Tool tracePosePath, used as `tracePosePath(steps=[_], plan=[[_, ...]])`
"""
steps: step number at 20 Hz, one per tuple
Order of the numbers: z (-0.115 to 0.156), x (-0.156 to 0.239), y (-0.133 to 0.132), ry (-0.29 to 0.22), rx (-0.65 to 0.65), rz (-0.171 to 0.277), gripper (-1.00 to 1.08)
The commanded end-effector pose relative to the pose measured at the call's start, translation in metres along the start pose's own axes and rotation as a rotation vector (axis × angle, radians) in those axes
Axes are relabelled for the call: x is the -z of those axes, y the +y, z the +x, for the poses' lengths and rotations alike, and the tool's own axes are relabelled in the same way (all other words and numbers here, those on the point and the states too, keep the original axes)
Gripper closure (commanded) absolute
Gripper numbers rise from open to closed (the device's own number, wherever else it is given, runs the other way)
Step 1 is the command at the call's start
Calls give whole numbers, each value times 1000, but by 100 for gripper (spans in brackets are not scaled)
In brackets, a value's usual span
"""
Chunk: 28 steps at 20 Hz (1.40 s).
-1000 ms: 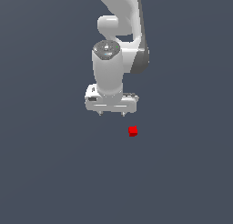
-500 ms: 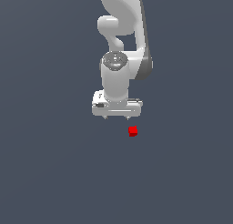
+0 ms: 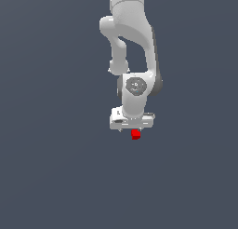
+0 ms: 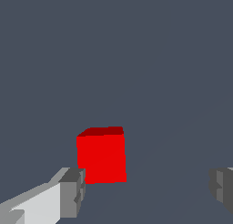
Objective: Lift up the red cube by 0.2 meters.
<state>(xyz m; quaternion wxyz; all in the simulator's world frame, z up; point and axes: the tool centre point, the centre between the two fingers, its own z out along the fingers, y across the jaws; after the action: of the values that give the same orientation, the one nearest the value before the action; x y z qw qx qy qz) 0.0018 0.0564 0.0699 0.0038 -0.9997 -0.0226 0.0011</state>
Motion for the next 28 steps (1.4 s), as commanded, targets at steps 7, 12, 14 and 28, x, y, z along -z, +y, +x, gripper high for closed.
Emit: tracePosePath(steps=[7, 12, 14, 28], plan=[[2, -44, -29, 2, 46, -6, -92], [3, -50, -32, 2, 52, -7, -92], [3, -50, -32, 2, 52, -7, 108], [2, -42, -32, 2, 52, -7, 108]])
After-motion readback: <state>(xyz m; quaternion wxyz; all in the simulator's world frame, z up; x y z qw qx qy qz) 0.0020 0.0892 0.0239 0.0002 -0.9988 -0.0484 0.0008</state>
